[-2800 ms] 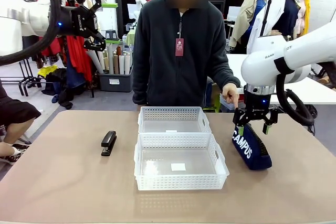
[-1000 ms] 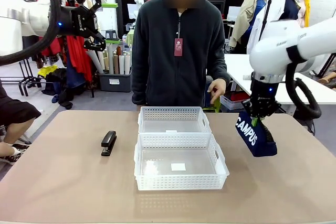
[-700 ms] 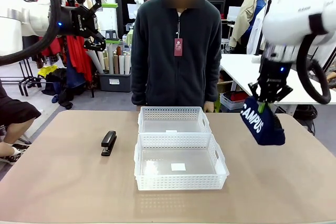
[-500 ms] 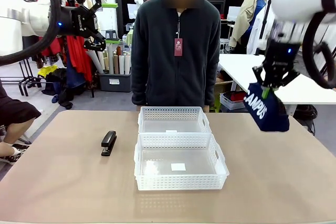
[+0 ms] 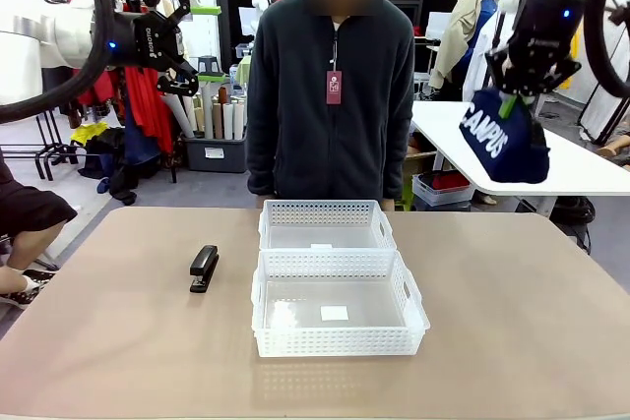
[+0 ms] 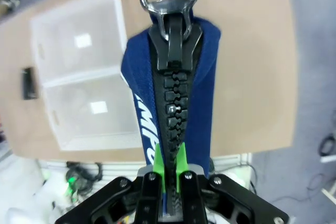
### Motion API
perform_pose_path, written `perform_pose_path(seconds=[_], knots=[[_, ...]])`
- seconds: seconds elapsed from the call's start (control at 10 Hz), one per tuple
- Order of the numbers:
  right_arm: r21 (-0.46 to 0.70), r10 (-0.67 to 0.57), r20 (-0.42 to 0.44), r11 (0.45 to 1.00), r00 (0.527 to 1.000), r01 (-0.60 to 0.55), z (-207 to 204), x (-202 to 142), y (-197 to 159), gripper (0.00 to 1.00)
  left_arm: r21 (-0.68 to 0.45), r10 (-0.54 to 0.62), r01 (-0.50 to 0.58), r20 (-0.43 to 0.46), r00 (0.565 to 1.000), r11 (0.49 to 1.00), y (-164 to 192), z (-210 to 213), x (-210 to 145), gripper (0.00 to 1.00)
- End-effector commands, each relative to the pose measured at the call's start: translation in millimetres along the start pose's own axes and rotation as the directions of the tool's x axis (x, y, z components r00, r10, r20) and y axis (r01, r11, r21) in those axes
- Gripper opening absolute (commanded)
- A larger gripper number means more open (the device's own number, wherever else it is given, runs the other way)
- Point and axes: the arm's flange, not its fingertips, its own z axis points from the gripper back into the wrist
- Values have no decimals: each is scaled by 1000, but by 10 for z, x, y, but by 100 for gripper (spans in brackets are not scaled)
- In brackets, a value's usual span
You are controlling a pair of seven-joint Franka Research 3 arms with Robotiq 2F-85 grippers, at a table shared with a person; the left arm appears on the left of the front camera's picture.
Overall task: Distribute items into two baskets.
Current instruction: Pick up the Pencil pouch that the person points to, then move the picked Pencil pouch towards the Organizing basket indicated by the person, stopping as directed.
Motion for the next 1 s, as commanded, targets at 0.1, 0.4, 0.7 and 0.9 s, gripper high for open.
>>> perform_pose_path(seconds=[0.1,0.4,0.7,0.9], knots=[[29,-28,75,999,997,26,412,93,109,0,-1,-5,5,0,1000,1000,-11,9,0,100],[65,-56,118,997,991,49,628,149,102,0,-1,-5,5,0,1000,1000,-11,9,0,100],[48,-15,116,999,993,9,596,99,68,0,-1,-5,5,0,1000,1000,-11,9,0,100],[48,-15,116,999,993,9,596,99,68,0,-1,-5,5,0,1000,1000,-11,9,0,100]])
